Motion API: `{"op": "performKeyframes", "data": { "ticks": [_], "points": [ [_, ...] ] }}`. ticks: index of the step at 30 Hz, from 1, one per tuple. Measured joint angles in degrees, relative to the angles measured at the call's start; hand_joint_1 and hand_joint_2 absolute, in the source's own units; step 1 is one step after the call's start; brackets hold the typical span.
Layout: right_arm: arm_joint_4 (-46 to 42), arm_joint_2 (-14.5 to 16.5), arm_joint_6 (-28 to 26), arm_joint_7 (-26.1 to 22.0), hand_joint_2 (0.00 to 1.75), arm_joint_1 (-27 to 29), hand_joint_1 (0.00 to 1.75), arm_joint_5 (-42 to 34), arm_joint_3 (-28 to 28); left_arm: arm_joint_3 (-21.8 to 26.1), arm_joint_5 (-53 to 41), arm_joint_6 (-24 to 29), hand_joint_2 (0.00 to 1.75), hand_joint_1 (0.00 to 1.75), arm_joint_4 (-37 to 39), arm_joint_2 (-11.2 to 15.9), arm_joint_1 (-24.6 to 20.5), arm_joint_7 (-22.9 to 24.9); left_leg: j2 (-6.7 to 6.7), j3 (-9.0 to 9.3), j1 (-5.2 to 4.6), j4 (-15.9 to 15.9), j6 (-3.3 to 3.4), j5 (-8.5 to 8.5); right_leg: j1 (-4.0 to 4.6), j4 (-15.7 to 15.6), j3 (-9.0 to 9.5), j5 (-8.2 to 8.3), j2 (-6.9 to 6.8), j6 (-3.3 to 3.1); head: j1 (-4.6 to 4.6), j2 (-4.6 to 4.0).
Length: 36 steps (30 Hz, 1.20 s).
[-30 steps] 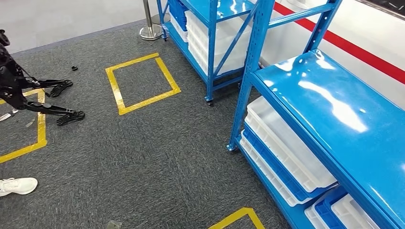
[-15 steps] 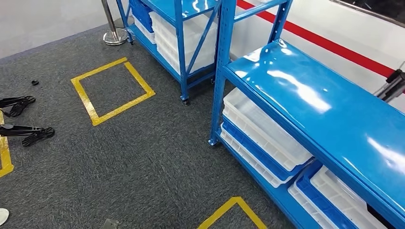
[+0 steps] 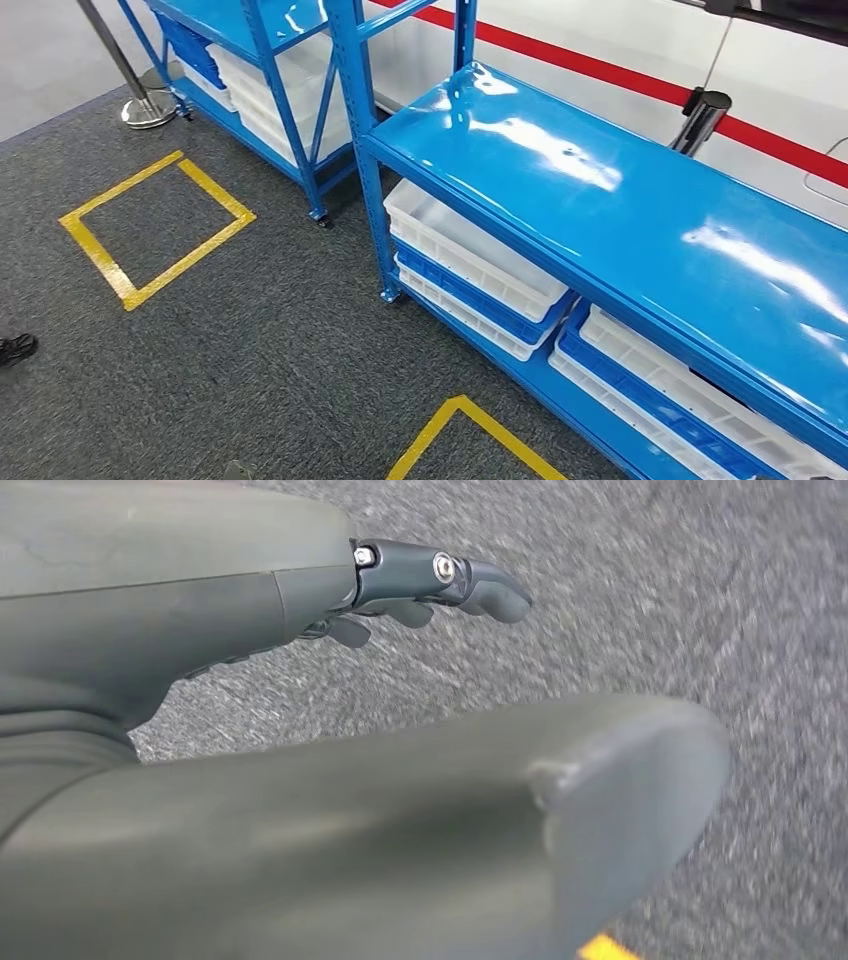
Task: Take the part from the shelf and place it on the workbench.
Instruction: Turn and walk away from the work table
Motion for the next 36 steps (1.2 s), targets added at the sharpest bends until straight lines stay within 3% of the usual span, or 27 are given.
{"op": "performKeyframes", "data": {
  "ticks": [1, 2, 4, 6, 7, 9, 10, 12, 14, 16, 17, 18, 20, 22, 23, 25, 27, 29, 31, 32, 33, 34, 36],
  "points": [
    [0.00, 0.03, -0.01, 0.01, 0.00, 0.05, 0.00, 0.01, 0.00, 0.00, 0.00, 0.00, 0.00, 0.00, 0.00, 0.00, 0.10, 0.00, -0.31, -1.01, -0.01, 1.84, 0.14, -0.21, 0.27, 0.05, 0.00, 0.02, 0.92, -0.06, 0.00, 0.00],
    [0.00, 0.04, -0.01, 0.01, 0.00, 0.13, 0.00, 0.01, 0.00, 0.01, 0.00, 0.00, 0.00, 0.00, 0.00, 0.01, 0.15, 0.00, -0.48, -1.04, -0.01, 1.42, 0.38, 0.84, 0.49, 0.12, 0.04, 0.02, 1.84, -0.06, 0.01, 0.00],
    [0.00, 0.05, -0.01, 0.01, 0.00, 0.19, 0.00, 0.04, 0.00, 0.01, 0.00, 0.00, 0.00, 0.00, 0.00, 0.07, 0.16, 0.00, -1.77, 1.52, -0.05, -5.00, 1.18, 5.22, 0.74, 0.23, 0.16, 0.02, 3.61, -0.06, -0.02, 0.00],
    [0.00, 0.16, -0.01, 0.01, 0.00, 0.12, 0.00, 0.09, -0.01, 0.00, -0.01, 0.00, 0.00, 0.00, 0.01, 0.26, 0.19, 0.01, -4.27, 4.22, -0.16, -11.28, 2.09, 8.01, 0.93, 0.31, -0.02, 0.10, 5.08, 0.10, 0.08, 0.00],
    [0.00, 0.23, -0.01, 0.01, 0.00, 0.11, 0.00, 0.11, -0.01, -0.01, -0.02, 0.00, 0.00, 0.00, 0.02, 0.34, 0.19, 0.02, -5.06, 4.80, -0.29, -12.71, 2.43, 8.36, 0.86, 0.31, -0.23, 0.20, 5.69, 0.29, 0.04, 0.00],
    [0.01, 0.34, -0.01, 0.02, 0.00, 0.23, 0.00, 0.13, -0.02, -0.02, -0.02, 0.00, 0.00, 0.00, 0.02, 0.37, 0.11, 0.03, -4.42, 5.03, -0.59, -13.45, 2.86, 8.47, 0.74, 0.03, -0.81, 0.58, 6.83, 0.95, -0.10, 0.00],
    [0.02, 0.35, -0.01, 0.02, 0.00, 0.33, 0.00, 0.14, -0.02, -0.02, -0.02, 0.00, 0.00, 0.00, 0.01, 0.33, 0.03, 0.03, -3.69, 5.30, -0.55, -14.14, 3.00, 8.86, 0.79, 0.10, -1.07, 0.65, 6.50, 1.22, -0.15, 0.00],
    [0.02, 0.28, -0.03, 0.03, 0.00, 0.33, 0.00, 0.13, -0.02, -0.02, -0.02, 0.00, 0.00, 0.00, 0.01, 0.24, 0.00, 0.01, -2.12, 5.92, -0.38, -15.85, 3.49, 9.79, 1.12, 2.75, -2.83, -0.64, 3.53, 1.23, 0.08, 0.00],
    [0.02, 0.14, -0.05, 0.04, 0.00, 0.11, 0.00, 0.13, -0.02, -0.01, -0.02, 0.00, 0.00, 0.00, 0.00, 0.21, 0.10, 0.02, -0.37, 6.03, -0.42, -16.56, 3.80, 10.19, 0.89, 10.05, -6.61, -3.91, 0.31, 0.91, 0.42, 0.00],
    [0.02, 0.04, -0.05, 0.04, 0.00, 0.08, 0.00, 0.12, -0.02, 0.01, -0.02, 0.00, 0.00, 0.00, 0.01, 0.18, 0.17, 0.02, 1.41, 5.82, -0.52, -16.56, 3.77, 10.22, 0.34, 16.17, -9.66, -5.96, -0.43, 1.37, 0.57, 0.00],
    [0.02, -0.01, -0.05, 0.05, 0.00, 0.18, 0.00, 0.11, -0.02, 0.01, -0.02, 0.00, 0.00, 0.00, 0.02, 0.14, 0.18, 0.03, 2.18, 5.77, -0.50, -16.55, 3.66, 10.21, 0.07, 16.28, -9.60, -5.70, -0.64, 1.95, 0.60, 0.00],
    [0.02, -0.09, -0.05, 0.07, 0.00, 0.28, 0.00, 0.11, -0.02, 0.01, -0.02, 0.00, 0.00, 0.00, 0.02, 0.09, 0.18, 0.03, 2.91, 5.76, -0.42, -16.50, 3.44, 10.18, -0.20, 13.95, -8.23, -4.63, -1.02, 2.66, 0.61, 0.00],
    [0.02, -0.20, -0.05, 0.13, 0.00, 0.26, 0.00, 0.13, -0.02, 0.01, -0.02, -0.01, 0.00, 0.00, 0.02, 0.00, 0.18, 0.04, 4.25, 5.73, -0.40, -16.13, 2.63, 9.89, -0.54, 5.43, -3.34, -1.92, -3.36, 3.76, 0.69, 0.00],
    [0.01, -0.21, -0.05, 0.17, 0.00, -0.01, 0.00, 0.15, -0.02, 0.00, -0.02, -0.02, 0.00, 0.00, 0.01, -0.01, 0.17, 0.04, 5.47, 5.76, -0.64, -15.57, 1.60, 9.38, -0.43, 0.15, -0.38, -0.52, -5.09, 3.46, 0.63, 0.00],
    [0.01, -0.17, -0.05, 0.18, 0.00, -0.08, 0.00, 0.16, -0.02, 0.00, -0.02, -0.01, 0.00, 0.00, 0.00, 0.01, 0.13, 0.04, 6.03, 5.85, -0.73, -15.41, 1.21, 9.19, -0.23, -0.28, -0.23, -0.43, -5.05, 2.96, 0.58, 0.00],
    [0.02, -0.15, -0.05, 0.19, 0.00, 0.07, 0.00, 0.17, -0.02, -0.01, -0.02, -0.01, 0.00, 0.00, 0.00, 0.00, -0.07, 0.04, 6.72, 6.19, -0.34, -15.21, 0.60, 8.89, -0.33, -0.18, -0.47, -0.23, -3.63, 2.02, 0.36, 0.00],
    [0.02, -0.13, -0.06, 0.21, 0.00, 0.22, 0.00, 0.17, -0.02, -0.01, -0.03, -0.01, 0.00, 0.00, 0.00, 0.01, -0.18, 0.04, 4.52, 5.38, 0.19, -12.60, 0.04, 6.65, -0.61, -0.19, -0.43, 0.06, -2.34, 1.11, 0.26, 0.00],
    [0.02, -0.06, -0.07, 0.23, 0.00, 0.15, 0.00, 0.21, -0.03, -0.02, -0.05, 0.00, 0.00, 0.00, 0.00, 0.01, -0.03, 0.04, 1.09, 2.47, 0.39, -5.69, -0.13, 2.30, -0.40, -0.19, -0.46, 0.35, -1.02, 0.44, 0.10, 0.00],
    [0.02, 0.02, -0.07, 0.24, 0.00, 0.13, 0.00, 0.27, -0.04, -0.02, -0.07, 0.00, 0.00, 0.00, 0.00, 0.03, 0.19, 0.07, -0.09, -0.65, 0.33, 0.88, 0.10, -0.32, 0.17, -0.14, -0.63, 0.51, 0.60, 0.12, 0.01, 0.00],
    [0.02, 0.04, -0.07, 0.25, 0.00, 0.19, 0.00, 0.29, -0.04, -0.01, -0.07, 0.00, 0.00, 0.00, 0.00, 0.04, 0.25, 0.09, -0.25, -1.14, 0.27, 1.64, 0.41, 0.04, 0.45, -0.11, -0.67, 0.57, 1.46, 0.03, 0.01, 0.00],
    [0.02, 0.05, -0.07, 0.25, 0.00, 0.26, 0.00, 0.30, -0.04, -0.01, -0.07, 0.00, 0.00, 0.00, 0.00, 0.04, 0.27, 0.10, -0.45, -0.57, 0.15, 0.15, 0.88, 1.53, 0.72, -0.08, -0.66, 0.64, 2.35, -0.06, 0.01, 0.00],
    [0.02, 0.05, -0.07, 0.26, 0.00, 0.30, 0.00, 0.31, -0.04, 0.00, -0.07, 0.00, 0.00, 0.00, 0.00, 0.05, 0.27, 0.11, -0.99, 0.89, -0.02, -3.09, 1.50, 3.69, 0.95, -0.08, -0.61, 0.68, 3.20, -0.11, 0.02, 0.00],
    [0.02, 0.24, -0.07, 0.26, 0.00, 0.27, 0.00, 0.33, -0.05, -0.01, -0.09, 0.00, 0.00, 0.00, 0.02, 0.24, 0.28, 0.10, -3.68, 4.20, -0.42, -10.30, 3.05, 7.13, 1.18, -0.05, -0.63, 0.87, 4.61, -0.13, 0.15, 0.00]
  ]
}}
